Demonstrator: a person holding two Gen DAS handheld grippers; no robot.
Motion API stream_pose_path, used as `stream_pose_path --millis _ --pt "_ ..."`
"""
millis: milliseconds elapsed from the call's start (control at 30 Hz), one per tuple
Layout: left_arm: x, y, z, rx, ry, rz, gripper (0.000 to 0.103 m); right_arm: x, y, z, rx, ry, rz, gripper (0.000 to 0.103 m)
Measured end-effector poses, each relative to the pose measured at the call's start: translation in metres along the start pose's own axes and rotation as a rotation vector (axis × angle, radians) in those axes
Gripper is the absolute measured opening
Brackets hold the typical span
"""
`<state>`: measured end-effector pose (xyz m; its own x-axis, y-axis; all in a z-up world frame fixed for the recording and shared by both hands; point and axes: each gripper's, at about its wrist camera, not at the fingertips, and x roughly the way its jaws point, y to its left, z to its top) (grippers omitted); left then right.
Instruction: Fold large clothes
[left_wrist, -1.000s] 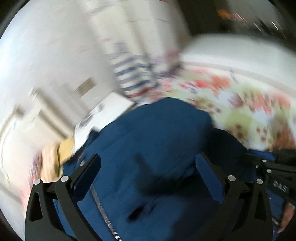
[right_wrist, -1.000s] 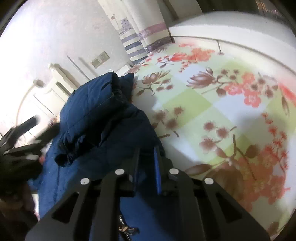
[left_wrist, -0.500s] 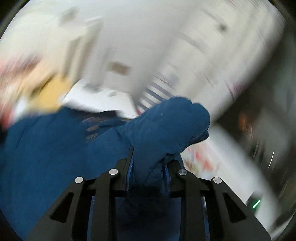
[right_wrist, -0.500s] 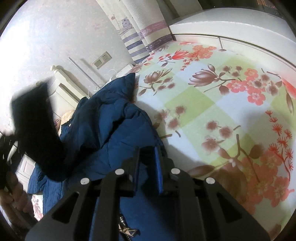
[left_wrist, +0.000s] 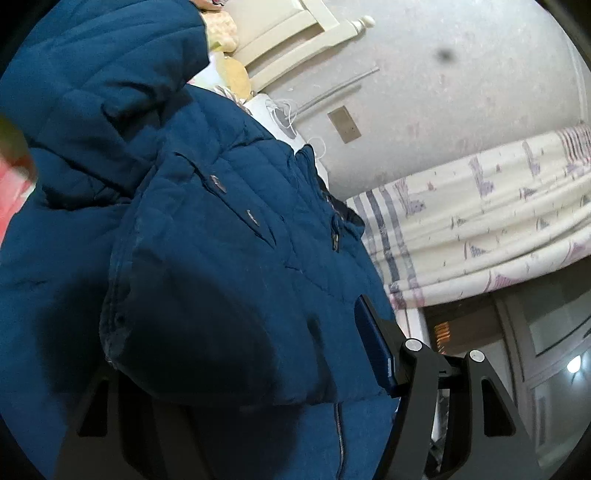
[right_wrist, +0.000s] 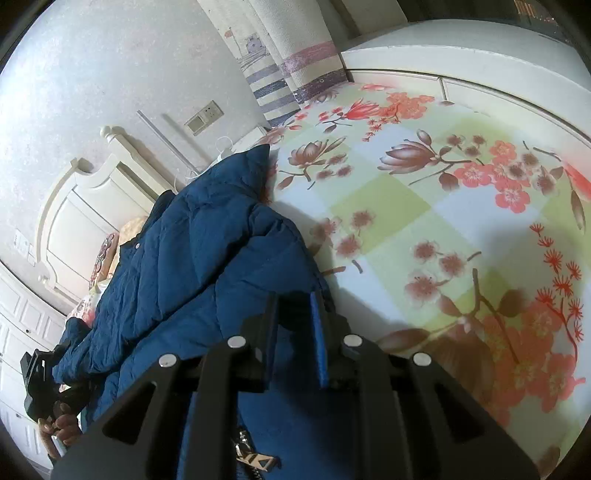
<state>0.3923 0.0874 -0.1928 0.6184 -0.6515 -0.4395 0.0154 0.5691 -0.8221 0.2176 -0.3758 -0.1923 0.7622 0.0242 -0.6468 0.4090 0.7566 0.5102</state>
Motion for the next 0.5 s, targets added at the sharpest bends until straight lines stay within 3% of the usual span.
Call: stream_pose_path --millis 33,67,133,167,267,300,333,367,400,433,500 --pt "-0.001 -0.003 -0.004 0.032 -0.006 0.006 0.060 0.000 0.000 0.000 0.000 0.000 0.000 0.017" --pt "-0.005 -0.008 -0.010 0.070 -0.012 0.025 0.051 0.000 0.000 0.000 -0.001 0.000 -0.002 0.017" --pt "-0.009 -0.023 -0.018 0.229 -0.056 0.142 0.034 0.001 0.001 0.000 -0.004 0.001 -0.005 0.018" --pt "-0.013 -0.030 -0.020 0.288 -0.078 0.170 0.032 0.001 0.000 0.000 -0.005 0.002 -0.005 0.018" --pt "-0.021 -0.084 -0.037 0.607 -0.175 0.239 0.033 0.002 0.002 0.000 -0.013 0.003 -0.016 0.018" --pt "-0.020 -0.091 -0.038 0.639 -0.181 0.267 0.035 0.002 0.003 0.000 -0.018 0.003 -0.021 0.018" --pt "-0.016 -0.092 -0.034 0.633 -0.181 0.320 0.052 0.002 0.003 0.001 -0.022 0.003 -0.026 0.018" --pt "-0.014 -0.089 -0.030 0.611 -0.184 0.371 0.085 0.002 0.004 0.001 -0.023 0.003 -0.028 0.018" --pt "-0.014 -0.082 -0.025 0.574 -0.219 0.449 0.096 0.002 0.004 0.001 -0.026 0.003 -0.031 0.018" --pt "-0.020 -0.076 -0.023 0.544 -0.268 0.494 0.098 0.002 0.005 0.001 -0.032 0.004 -0.037 0.018" --pt "-0.035 -0.067 -0.016 0.500 -0.322 0.514 0.098 0.003 0.007 0.000 -0.047 0.005 -0.052 0.018"
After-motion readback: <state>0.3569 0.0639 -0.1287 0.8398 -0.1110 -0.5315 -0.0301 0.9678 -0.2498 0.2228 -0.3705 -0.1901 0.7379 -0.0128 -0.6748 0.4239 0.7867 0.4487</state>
